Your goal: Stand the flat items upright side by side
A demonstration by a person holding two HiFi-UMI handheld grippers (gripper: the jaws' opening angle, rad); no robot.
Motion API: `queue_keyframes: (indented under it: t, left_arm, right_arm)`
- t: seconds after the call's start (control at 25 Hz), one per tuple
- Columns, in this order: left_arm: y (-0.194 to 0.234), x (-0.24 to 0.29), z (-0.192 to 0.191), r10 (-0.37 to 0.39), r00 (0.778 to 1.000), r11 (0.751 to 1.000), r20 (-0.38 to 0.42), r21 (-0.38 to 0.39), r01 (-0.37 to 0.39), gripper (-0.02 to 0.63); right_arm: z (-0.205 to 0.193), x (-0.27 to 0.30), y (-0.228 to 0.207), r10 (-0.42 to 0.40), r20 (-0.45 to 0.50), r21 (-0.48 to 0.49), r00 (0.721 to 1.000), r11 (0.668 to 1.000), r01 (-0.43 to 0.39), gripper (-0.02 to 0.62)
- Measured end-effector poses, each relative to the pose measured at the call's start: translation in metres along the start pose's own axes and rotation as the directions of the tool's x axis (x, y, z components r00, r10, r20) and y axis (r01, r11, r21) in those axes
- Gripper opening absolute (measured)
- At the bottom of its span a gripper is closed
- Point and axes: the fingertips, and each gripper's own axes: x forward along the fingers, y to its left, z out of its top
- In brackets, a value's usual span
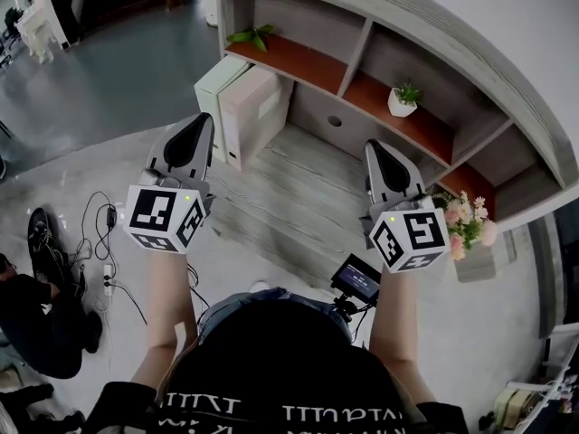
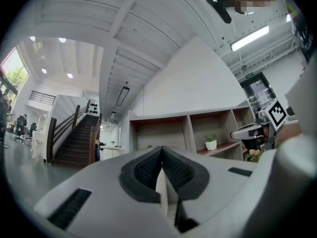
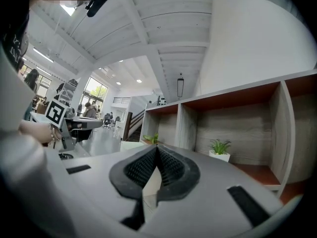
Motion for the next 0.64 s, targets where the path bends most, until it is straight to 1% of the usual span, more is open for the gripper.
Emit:
queue_keyframes:
  t: [0.24, 0.44, 0.64]
  left_arm:
    - [0.0036, 0.0018, -0.0003, 0.004, 1.000, 1.000, 0.001, -0.014, -0.004, 0.012]
    - [0.0027, 0.0046, -0.0009, 0.000, 1.000, 1.000, 0.000, 0.004, 0.000, 0.012]
    - [0.0024, 0.0052, -0.0019, -0.008, 1.000, 1.000, -0.001, -0.004, 0.008, 0.012]
  right_arm:
    - [-0.0009, -0.0003, -0.0002, -0.002, -0.006, -0.004, 1.000, 1.000, 0.002, 0.015]
    - [-0.0020, -0.0001, -0.0020, -0.013, -0.005, -0.003, 1.000, 1.000, 0.013, 0.015]
    - [-0.0026, 0.0002, -0.0011, -0.016, -0.009, -0.002, 1.000, 1.000, 0.016, 0.014]
